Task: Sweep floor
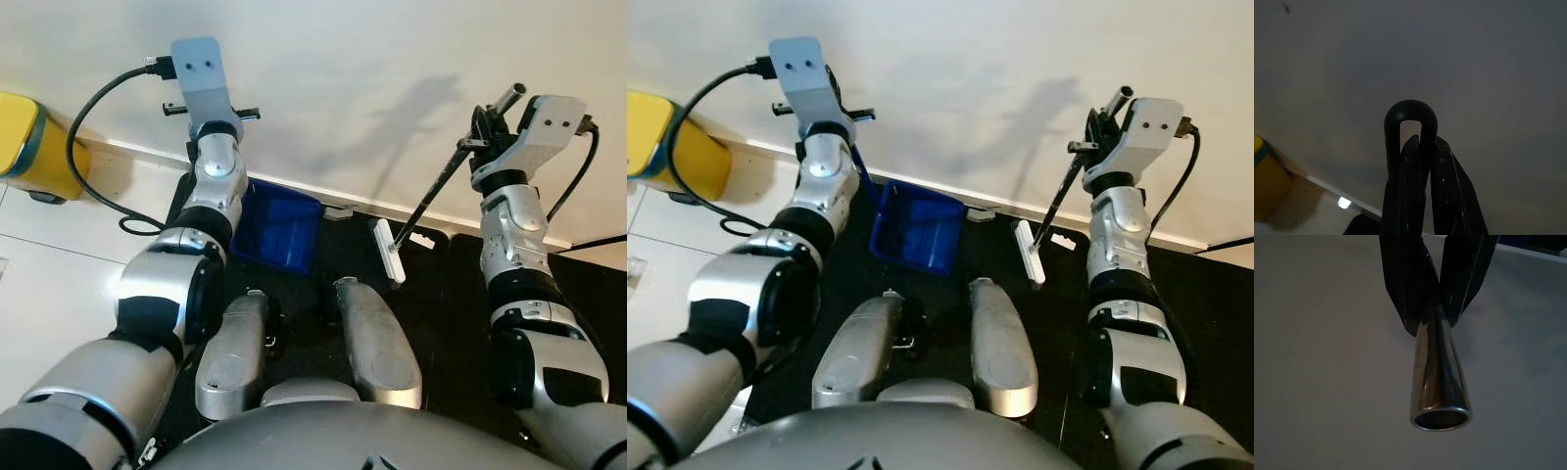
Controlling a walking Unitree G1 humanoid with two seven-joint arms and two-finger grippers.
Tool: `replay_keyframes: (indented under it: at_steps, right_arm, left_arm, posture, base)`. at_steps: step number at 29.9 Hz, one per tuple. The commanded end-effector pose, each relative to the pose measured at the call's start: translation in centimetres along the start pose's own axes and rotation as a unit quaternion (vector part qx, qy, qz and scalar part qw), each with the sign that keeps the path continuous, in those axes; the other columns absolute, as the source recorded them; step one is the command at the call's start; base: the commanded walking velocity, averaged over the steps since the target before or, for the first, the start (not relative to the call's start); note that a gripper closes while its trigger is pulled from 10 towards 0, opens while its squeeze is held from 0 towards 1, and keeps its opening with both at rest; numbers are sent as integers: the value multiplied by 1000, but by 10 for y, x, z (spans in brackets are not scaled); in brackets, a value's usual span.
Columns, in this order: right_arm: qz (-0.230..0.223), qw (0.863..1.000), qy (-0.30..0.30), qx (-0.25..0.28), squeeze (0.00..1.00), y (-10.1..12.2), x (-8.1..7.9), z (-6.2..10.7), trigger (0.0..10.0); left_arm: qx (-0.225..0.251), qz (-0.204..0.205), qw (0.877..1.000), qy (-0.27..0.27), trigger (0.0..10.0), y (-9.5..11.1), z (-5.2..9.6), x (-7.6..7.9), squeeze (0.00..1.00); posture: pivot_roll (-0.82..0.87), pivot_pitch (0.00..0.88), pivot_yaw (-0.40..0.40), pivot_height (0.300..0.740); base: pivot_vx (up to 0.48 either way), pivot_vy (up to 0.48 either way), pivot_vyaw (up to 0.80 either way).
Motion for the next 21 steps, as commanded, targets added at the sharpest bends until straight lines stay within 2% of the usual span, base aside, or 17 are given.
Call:
replay_keyframes:
  at_steps: [1, 3, 8, 10, 14, 15, 16, 17, 18, 19, 20, 21]
  right_arm:
    - [8, 1000, -9, -5, 0, -2, 7, 0, 10000]
    - [9, 1000, -10, -5, 0, -1, 7, -2, 10000]
    - [12, 1000, -12, -7, 0, -1, 8, -4, 10000]
    - [21, 999, -37, -17, 0, -2, 18, -6, 10000]
    - [28, 998, -54, -26, 0, -3, 23, -10, 10000]
    - [26, 998, -51, -28, 0, -1, 20, -14, 10000]
    - [3, 1000, -16, -22, 0, 5, 0, -22, 10000]
    - [3, 1000, -16, -22, 0, 5, 0, -22, 10000]
    - [-14, 1000, 10, -16, 0, 10, -14, -28, 10000]
    - [-14, 1000, 10, -16, 0, 10, -14, -28, 10000]
    - [-31, 998, 52, -4, 0, 19, -38, -34, 10000]
    - [-39, 996, 79, 4, 0, 26, -53, -38, 10000]
  left_arm:
    - [-35, -1, 999, -13, 10000, -25, 16, 10, 0]
    - [-40, -7, 999, -22, 10000, -34, 23, 13, 0]
    - [-40, -7, 999, -18, 10000, -35, 25, 9, 0]
    - [-36, -8, 999, -13, 10000, -32, 23, 3, 0]
    - [-32, -10, 999, -11, 10000, -30, 22, 1, 0]
    - [-29, -10, 999, -12, 10000, -29, 22, 0, 0]
    - [-24, -12, 1000, -12, 10000, -27, 22, -1, 0]
    - [-24, -12, 1000, -12, 10000, -27, 22, -1, 0]
    - [-21, -13, 1000, -13, 10000, -26, 23, -2, 0]
    - [-21, -13, 1000, -13, 10000, -26, 23, -2, 0]
    - [-17, -13, 1000, -13, 10000, -25, 23, -3, 0]
    - [-14, -14, 1000, -13, 10000, -24, 23, -5, 0]
  posture:
    - [-110, 204, -15, 740]
    - [-108, 202, -15, 740]
    - [-93, 196, -17, 740]
    - [-61, 185, -17, 740]
    - [-48, 181, -17, 740]
    - [-28, 177, -16, 740]
    - [2, 176, -15, 740]
    - [2, 176, -15, 740]
    - [2, 176, -15, 740]
    - [2, 176, -15, 740]
    - [16, 176, -15, 740]
    - [26, 176, -15, 740]
  base:
    - [0, 0, 0]
    - [0, 0, 0]
    - [0, 0, 0]
    - [0, 0, 0]
    - [0, 0, 0]
    - [0, 0, 0]
    - [0, 0, 0]
    - [0, 0, 0]
    - [0, 0, 0]
    - [0, 0, 0]
    - [0, 0, 0]
    - [0, 0, 0]
Point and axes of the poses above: a point about 5 cm out from each wrist's last joint towards the gripper, its own z axis pointing back from the gripper into the wrist, its own y axis along the axis of the wrist's last joint, x = y × z, the point moved 6 cm from there along -z, pointing out of the wrist towards the gripper, and after that the axes turned 13 degrees about z, right-handed, at the moved point
